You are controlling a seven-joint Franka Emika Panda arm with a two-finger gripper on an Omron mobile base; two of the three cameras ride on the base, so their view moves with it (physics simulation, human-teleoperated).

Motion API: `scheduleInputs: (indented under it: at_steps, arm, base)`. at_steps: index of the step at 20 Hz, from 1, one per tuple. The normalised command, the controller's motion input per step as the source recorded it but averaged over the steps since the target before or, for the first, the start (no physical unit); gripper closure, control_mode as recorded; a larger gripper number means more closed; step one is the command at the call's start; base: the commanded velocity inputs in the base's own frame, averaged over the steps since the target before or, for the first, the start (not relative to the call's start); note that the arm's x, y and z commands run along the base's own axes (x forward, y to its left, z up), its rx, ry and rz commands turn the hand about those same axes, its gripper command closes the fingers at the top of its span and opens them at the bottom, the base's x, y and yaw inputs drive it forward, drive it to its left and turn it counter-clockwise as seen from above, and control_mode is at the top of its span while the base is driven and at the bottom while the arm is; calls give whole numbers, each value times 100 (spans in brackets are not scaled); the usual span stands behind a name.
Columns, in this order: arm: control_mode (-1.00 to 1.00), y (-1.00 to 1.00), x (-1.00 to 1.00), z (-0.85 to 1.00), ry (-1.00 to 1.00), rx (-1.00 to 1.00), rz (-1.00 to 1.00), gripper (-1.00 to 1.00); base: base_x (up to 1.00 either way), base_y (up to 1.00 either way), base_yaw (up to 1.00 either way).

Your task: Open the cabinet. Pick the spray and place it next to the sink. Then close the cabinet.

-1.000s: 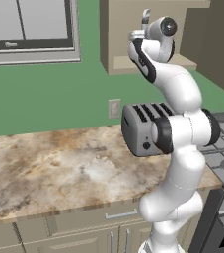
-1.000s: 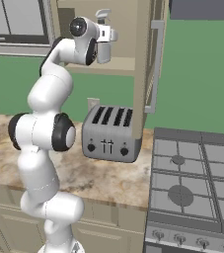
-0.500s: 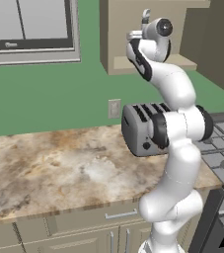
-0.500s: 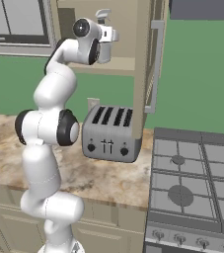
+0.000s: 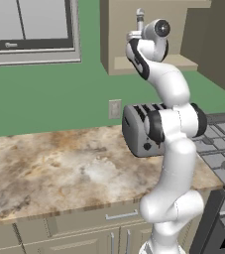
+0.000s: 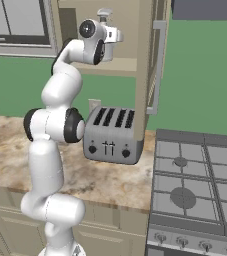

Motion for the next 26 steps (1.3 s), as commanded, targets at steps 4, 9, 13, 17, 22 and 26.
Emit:
scheduleInputs:
  at_steps: [4,9,13,17,22,26]
  arm:
    - [-100,-6,2,0,1,0,0,-100]
    - [-100,0,0,0,0,0,0,100]
    - [-100,0,0,0,0,0,0,100]
    - [-100,0,-21,0,0,0,0,100]
    - [-100,0,-40,0,-2,0,2,100]
    - [-100,0,-43,0,0,0,1,100]
  base:
    - [0,0,0]
    - [0,0,0]
    - [0,0,0]
    - [0,0,0]
    - [0,0,0]
    - [0,0,0]
